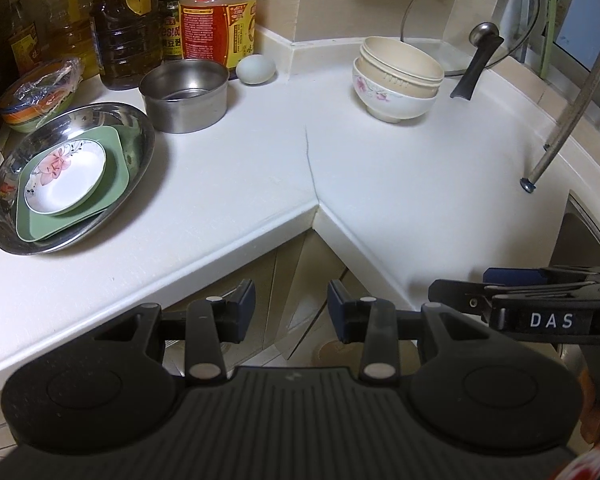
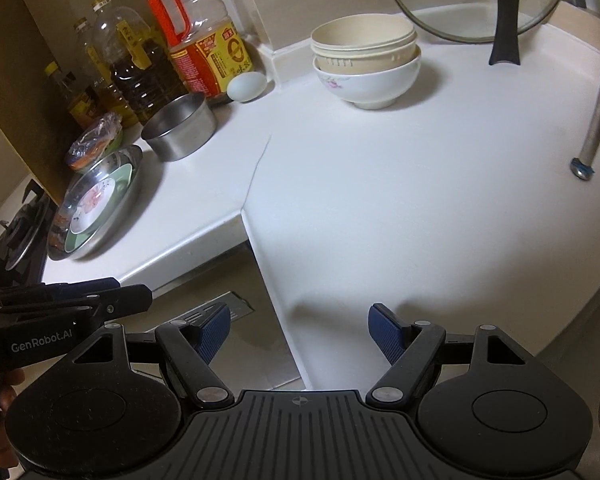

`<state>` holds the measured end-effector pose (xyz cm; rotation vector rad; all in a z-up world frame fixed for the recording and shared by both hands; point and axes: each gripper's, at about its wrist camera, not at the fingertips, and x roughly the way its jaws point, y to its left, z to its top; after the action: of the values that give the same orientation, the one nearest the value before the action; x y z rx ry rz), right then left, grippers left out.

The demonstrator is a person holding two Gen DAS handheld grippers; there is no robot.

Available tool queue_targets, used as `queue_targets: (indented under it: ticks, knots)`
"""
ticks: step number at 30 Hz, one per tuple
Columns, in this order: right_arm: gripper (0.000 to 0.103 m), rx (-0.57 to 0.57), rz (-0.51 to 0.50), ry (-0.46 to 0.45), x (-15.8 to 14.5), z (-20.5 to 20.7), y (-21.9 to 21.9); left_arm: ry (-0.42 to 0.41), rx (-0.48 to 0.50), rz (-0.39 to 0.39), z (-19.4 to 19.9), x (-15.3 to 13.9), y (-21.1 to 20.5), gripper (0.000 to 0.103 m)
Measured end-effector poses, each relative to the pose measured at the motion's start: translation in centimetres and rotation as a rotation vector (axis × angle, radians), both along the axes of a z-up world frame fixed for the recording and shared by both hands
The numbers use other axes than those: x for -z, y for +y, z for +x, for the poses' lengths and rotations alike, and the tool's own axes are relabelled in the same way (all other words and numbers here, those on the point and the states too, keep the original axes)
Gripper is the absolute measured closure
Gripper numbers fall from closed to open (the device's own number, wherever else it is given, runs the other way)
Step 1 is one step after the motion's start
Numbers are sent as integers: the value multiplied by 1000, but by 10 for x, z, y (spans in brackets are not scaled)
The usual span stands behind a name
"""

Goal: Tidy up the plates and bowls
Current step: 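Move the right tool to the small steel pot by the bottles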

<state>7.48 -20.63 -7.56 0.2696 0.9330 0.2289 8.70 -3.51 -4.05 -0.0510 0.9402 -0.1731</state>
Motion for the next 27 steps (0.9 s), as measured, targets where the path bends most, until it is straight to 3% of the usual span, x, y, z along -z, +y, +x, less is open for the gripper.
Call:
queue_targets:
  ticks: [13,27]
  knots:
    - [27,2,-6,-3,3,46,17,-16,-29,-6,41,0,29,67]
    - [27,9,13,-68,-1,130,46,-76,-114,20,107,-2,88,68]
